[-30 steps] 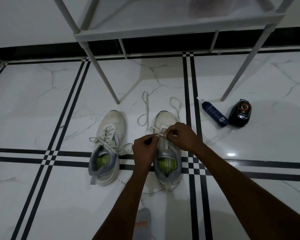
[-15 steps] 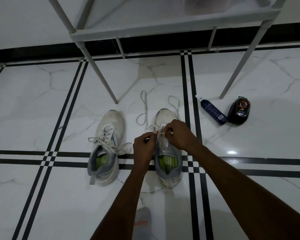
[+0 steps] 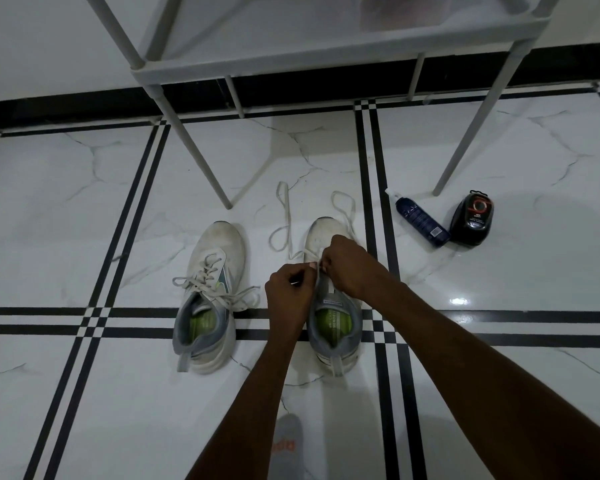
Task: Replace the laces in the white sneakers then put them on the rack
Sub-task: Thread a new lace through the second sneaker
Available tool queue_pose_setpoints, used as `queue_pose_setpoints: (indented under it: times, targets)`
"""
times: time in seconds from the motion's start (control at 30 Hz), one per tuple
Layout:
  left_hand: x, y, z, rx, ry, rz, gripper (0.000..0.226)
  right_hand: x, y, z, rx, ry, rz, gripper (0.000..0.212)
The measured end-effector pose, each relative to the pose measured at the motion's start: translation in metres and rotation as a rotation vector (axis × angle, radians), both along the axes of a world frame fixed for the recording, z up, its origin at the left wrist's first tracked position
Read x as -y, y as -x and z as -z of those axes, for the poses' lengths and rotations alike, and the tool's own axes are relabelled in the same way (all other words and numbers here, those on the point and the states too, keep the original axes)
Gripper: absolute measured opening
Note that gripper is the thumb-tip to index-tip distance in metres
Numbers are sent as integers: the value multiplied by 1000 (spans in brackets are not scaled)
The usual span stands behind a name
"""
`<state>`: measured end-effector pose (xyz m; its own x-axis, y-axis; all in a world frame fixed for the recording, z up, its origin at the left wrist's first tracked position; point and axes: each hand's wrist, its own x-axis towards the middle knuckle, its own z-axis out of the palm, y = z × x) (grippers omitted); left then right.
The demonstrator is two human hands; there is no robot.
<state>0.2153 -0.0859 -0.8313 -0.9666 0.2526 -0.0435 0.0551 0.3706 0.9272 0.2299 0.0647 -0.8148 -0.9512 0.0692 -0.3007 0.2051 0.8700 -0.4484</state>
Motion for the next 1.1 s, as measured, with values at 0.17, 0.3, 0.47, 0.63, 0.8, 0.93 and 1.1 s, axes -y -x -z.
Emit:
queue_pose_setpoints:
  times: [0.17,0.3,0.47,0.63,0.8,0.93,1.1]
  targets:
    - [2,4,6,59,-26,-8,8,-1,-1,3,-86,181,140,14]
    - [6,9,12,233,-90,-36,7,0,-8,8,-202,468,453,6]
    - [0,15,6,223,-11,-27,9,8,-9,4,-354,181,577,19]
    - [-5,12,8,142,74,-54,12,17,-8,-14,75,392,500,49]
    - [-2,10,5,169,101,27,12,10,-14,1,66,555,684,17]
    - [22,39,-8,87,171,-444,11,11,-22,2,3,599,726,13]
    - [35,50,-38,-367,347,-534,19,11,-24,3,-12,621,712,11]
